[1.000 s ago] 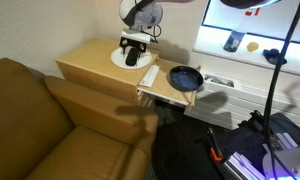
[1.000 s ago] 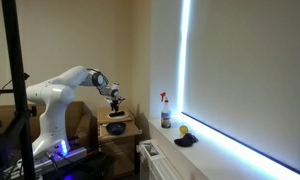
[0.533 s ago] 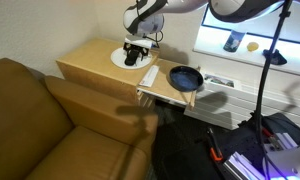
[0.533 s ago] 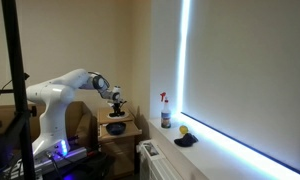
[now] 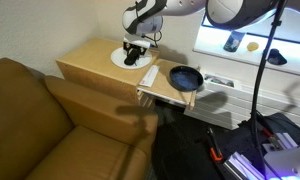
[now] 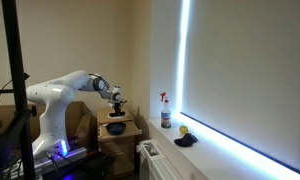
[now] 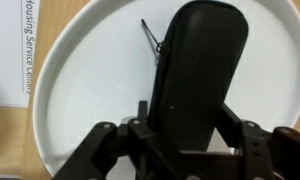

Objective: Place the eyeglass case on the armrest of the couch

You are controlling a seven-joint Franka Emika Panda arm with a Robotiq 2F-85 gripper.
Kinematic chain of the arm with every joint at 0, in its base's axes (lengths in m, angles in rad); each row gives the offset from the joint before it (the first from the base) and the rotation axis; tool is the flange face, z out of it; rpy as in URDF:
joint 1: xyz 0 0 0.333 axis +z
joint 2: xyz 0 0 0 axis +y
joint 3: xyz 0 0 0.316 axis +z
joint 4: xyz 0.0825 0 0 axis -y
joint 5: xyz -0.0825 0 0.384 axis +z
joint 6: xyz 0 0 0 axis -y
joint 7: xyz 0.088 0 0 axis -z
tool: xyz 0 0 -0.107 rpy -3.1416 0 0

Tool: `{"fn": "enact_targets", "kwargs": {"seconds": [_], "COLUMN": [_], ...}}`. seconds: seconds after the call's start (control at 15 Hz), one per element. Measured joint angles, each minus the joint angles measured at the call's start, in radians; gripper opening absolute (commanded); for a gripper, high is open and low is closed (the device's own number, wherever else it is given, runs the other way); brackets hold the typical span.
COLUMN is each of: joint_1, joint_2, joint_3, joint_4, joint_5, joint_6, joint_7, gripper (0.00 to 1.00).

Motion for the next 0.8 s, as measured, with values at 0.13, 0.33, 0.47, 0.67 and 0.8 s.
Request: {"fn": "enact_targets", "kwargs": {"seconds": [0.13, 0.33, 0.47, 0.67, 0.8], "joint_1": [0.000, -0.005, -0.012, -0.029, -0.039], "joint_2": [0.001, 0.001, -0.003, -0.021, -0.036], "joint_3": [0.000, 0.002, 0.019, 0.085, 0.148], "joint_4": [0.010, 0.016, 0.020, 0.020, 0.015], "joint_5": [0.000, 0.001, 0.008, 0.019, 0.028], "joint_6": [-0.005, -0.008, -0.008, -0.011, -0.031], "joint_7": [0.002, 0.003, -0.024, -0.125, -0.206], "gripper": [0.34, 0.27, 0.27, 0.27, 0.27]}}
